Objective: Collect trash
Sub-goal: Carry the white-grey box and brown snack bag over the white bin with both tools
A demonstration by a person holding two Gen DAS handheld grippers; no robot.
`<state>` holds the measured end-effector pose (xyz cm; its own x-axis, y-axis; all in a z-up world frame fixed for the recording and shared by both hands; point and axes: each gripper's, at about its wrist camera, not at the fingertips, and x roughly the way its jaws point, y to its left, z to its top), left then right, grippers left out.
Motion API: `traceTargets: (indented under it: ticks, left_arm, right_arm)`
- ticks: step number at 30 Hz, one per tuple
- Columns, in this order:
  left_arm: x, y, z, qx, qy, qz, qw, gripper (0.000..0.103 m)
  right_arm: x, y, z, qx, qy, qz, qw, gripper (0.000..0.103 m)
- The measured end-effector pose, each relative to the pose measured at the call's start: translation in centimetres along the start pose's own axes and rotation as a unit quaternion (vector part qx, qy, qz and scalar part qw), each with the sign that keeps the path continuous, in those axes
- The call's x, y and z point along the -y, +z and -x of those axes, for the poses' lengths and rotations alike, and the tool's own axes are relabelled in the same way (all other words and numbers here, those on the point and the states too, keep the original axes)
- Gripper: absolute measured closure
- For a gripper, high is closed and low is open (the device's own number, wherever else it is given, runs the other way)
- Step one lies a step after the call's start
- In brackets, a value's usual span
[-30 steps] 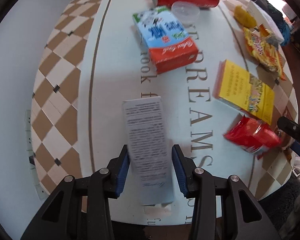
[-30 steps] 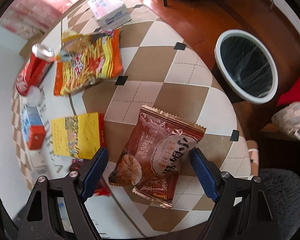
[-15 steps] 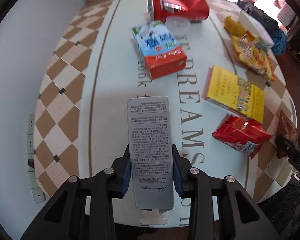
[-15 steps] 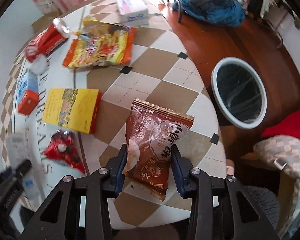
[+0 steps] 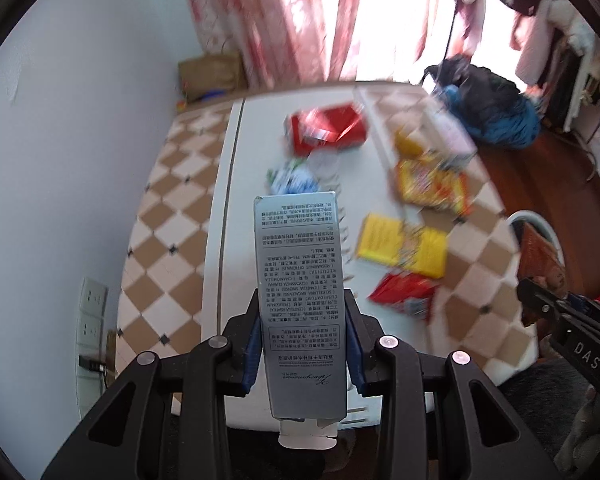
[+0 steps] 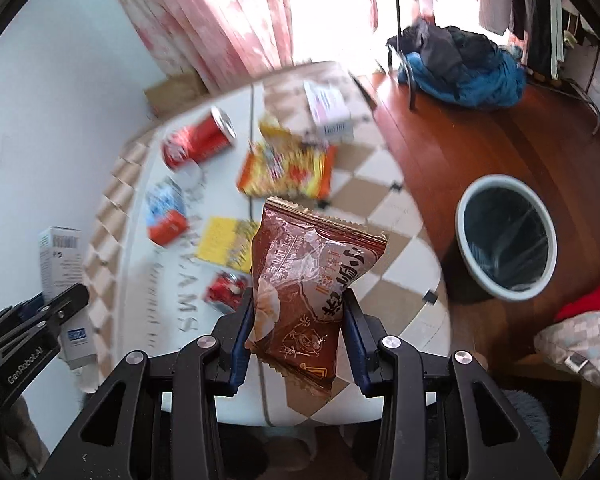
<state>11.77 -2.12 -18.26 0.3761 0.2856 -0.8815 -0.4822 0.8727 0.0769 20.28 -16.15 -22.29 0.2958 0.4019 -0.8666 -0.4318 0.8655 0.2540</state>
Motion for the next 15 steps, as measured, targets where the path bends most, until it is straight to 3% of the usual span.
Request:
traceTargets:
  ticks: [7,15]
  left_arm:
    - [5.0,4.3,4.8,0.063,-0.051,-0.03,0.9962,0.072]
    - [16.3,10.0,5.7,0.089,-0.123,-0.089,0.9844,0.072]
  right_arm:
    - [4.1,2.9,7.5,0.074,0.019,-0.02,0.997,0.061]
    - [15.2,7.1,12.6,0.112,-0.027,-0.069,0.991,0.061]
